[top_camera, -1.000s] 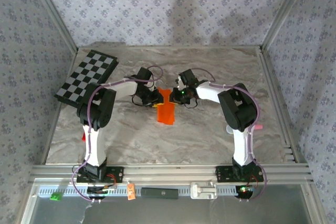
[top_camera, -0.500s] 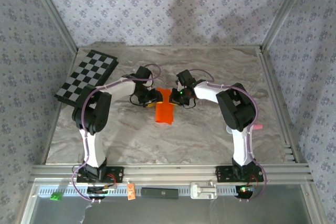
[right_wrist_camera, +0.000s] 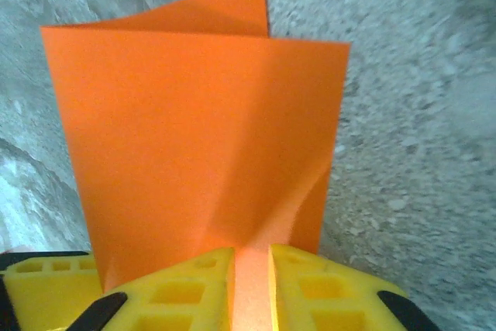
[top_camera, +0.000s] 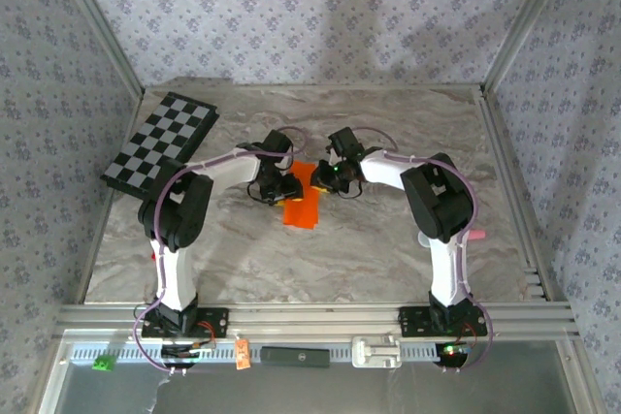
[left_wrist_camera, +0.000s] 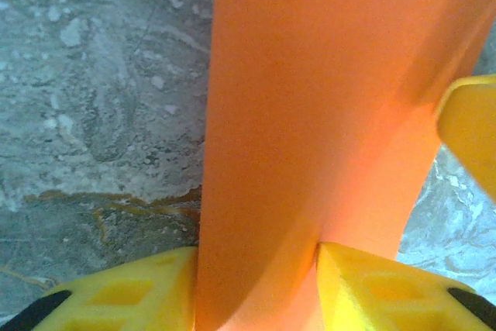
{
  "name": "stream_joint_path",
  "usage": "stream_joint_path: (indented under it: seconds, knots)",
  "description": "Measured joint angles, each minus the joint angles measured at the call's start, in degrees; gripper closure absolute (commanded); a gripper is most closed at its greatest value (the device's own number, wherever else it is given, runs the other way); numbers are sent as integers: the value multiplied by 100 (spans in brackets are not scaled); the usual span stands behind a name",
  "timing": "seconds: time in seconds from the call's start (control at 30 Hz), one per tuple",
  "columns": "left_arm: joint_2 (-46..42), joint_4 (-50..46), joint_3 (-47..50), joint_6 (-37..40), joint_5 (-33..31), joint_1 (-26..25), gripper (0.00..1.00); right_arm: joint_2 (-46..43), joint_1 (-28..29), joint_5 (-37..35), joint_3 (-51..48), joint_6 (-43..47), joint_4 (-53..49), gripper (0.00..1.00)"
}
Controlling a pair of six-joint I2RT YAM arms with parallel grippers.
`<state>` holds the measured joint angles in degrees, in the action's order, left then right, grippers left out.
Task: Fold a paper plane with a square sheet of paper (pick it up from the middle)
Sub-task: Hold the square sheet of paper at the center of the table.
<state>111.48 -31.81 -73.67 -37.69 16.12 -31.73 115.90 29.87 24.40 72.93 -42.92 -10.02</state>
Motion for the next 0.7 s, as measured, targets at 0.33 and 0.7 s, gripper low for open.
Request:
stream_joint_path:
  seconds: [0.33,0.7]
  knots:
    - [-11,96,83,-452,-70,24,60,-826,-356,-157,-595,-122,295,75]
    - [-85,396,295,-997,251,179,56,-835,-407,-229,-787,-129,341,75]
